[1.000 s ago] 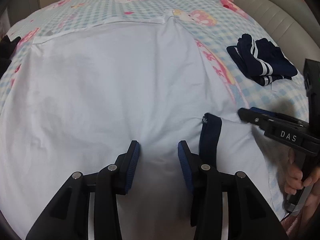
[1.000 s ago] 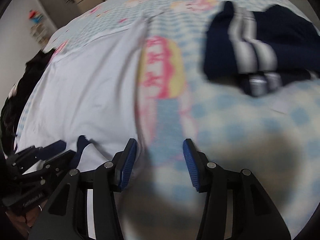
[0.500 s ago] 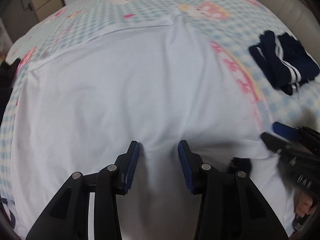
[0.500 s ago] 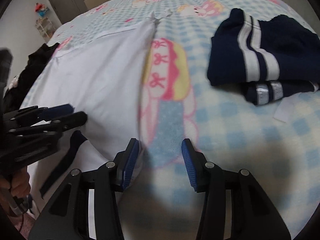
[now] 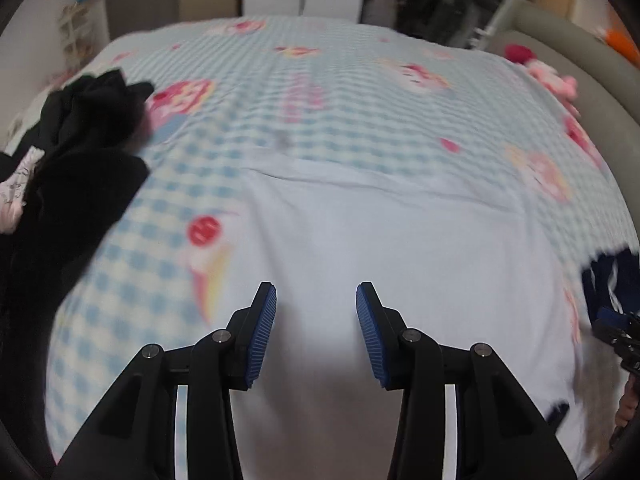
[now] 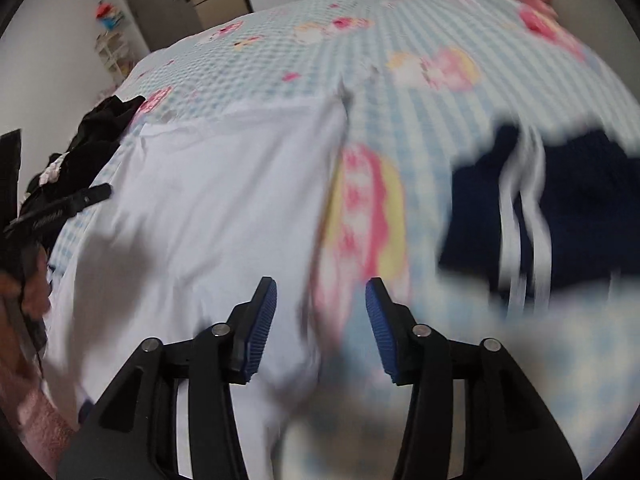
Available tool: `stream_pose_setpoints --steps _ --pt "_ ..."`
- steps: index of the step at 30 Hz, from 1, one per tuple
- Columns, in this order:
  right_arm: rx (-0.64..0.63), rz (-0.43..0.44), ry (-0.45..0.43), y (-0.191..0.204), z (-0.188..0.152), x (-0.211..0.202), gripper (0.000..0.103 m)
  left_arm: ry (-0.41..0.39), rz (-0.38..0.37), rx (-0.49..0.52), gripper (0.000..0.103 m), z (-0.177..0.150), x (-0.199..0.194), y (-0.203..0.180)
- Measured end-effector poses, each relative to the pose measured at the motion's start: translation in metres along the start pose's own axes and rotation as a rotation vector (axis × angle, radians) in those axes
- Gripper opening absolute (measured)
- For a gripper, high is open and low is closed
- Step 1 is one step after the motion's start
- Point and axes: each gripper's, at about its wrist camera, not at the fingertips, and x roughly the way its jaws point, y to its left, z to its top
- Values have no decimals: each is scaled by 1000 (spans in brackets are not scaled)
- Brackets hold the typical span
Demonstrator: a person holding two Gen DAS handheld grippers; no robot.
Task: Fold clothes
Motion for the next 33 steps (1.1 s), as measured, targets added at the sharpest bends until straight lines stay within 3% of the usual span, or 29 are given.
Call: stream_pose_setpoints --steps 4,6,9,10,11,12,13,14,17,19,21,23,25,29,33 --pt "-10 6 26 4 57 34 54 37 -87 -49 44 37 58 44" --pt "-14 9 39 6 85 51 54 102 -199 -74 44 47 86 56" --pt "-21 14 59 9 127 77 54 102 -244 -19 40 54 102 52" --pt "-5 31 68 4 135 87 54 101 -242 0 19 57 108 50" --pt "22 57 80 -4 139 99 54 91 -228 13 8 60 109 48" --pt "26 72 81 -7 142 104 49 81 -213 26 8 63 109 46" --pt "18 82 77 -6 143 107 26 63 -203 31 7 66 105 45" --pt "10 91 73 -6 145 110 11 48 -198 36 7 68 99 44" --pt "-17 98 7 -5 147 97 6 35 -157 70 7 76 93 48" --pt "37 128 -6 -14 149 97 6 104 -109 91 13 80 114 49" --pt "46 97 19 -14 147 112 6 157 -110 103 22 81 129 47" --pt "45 52 35 -12 140 124 9 116 -166 50 34 84 119 57" --pt "94 61 12 -16 140 120 13 63 -206 -20 41 84 103 75" --pt "67 3 -45 -23 144 97 31 47 -138 -28 39 72 84 100" --pt "19 -35 -13 -5 146 98 32 20 -133 77 39 50 53 91"
